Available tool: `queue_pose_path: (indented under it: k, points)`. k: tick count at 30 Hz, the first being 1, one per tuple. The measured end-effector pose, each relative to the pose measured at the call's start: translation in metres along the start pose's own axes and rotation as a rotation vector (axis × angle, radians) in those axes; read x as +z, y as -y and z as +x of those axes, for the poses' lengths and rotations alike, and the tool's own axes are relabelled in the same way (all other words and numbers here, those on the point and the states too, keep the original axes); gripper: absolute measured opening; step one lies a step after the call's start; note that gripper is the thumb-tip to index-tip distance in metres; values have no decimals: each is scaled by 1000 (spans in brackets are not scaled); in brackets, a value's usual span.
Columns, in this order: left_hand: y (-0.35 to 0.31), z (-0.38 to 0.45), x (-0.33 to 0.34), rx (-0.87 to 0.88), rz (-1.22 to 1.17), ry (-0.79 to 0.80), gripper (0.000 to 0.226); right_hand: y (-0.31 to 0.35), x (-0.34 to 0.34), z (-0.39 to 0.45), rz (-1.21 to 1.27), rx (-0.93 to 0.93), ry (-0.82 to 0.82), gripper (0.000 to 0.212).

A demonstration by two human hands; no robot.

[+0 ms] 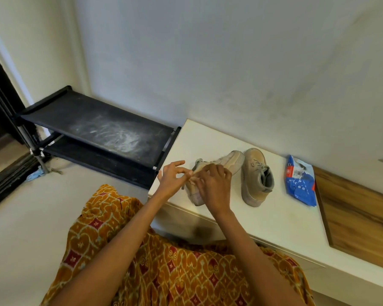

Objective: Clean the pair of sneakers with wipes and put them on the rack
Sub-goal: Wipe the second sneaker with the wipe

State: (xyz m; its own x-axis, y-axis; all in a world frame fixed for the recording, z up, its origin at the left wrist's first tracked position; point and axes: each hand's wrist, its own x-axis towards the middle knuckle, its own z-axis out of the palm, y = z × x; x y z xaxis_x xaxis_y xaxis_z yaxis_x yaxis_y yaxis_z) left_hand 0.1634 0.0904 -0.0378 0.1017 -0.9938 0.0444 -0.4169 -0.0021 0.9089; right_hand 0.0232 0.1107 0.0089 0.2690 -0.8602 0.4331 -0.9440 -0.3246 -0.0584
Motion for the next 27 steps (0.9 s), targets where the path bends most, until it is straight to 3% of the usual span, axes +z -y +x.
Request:
queue_pose_path:
  k: [4, 8, 15, 21, 27]
  points:
    - [-6, 1, 1, -41, -35, 1, 15, -29, 4, 11, 31, 235, -122, 8]
    - [-11, -1, 2, 54, 74, -34, 13, -38, 6, 17, 99, 466, -111, 11]
    - [-6, 1, -3, 42, 144, -27, 15, -6, 11, -6, 157, 208, -92, 8]
    - [-11, -1, 1, 110, 117, -26, 10, -31, 1, 25, 166, 502, -33, 14]
    - [-10, -1, 3, 102, 107, -37, 7, 27, 10, 0, 290, 449, -98, 18]
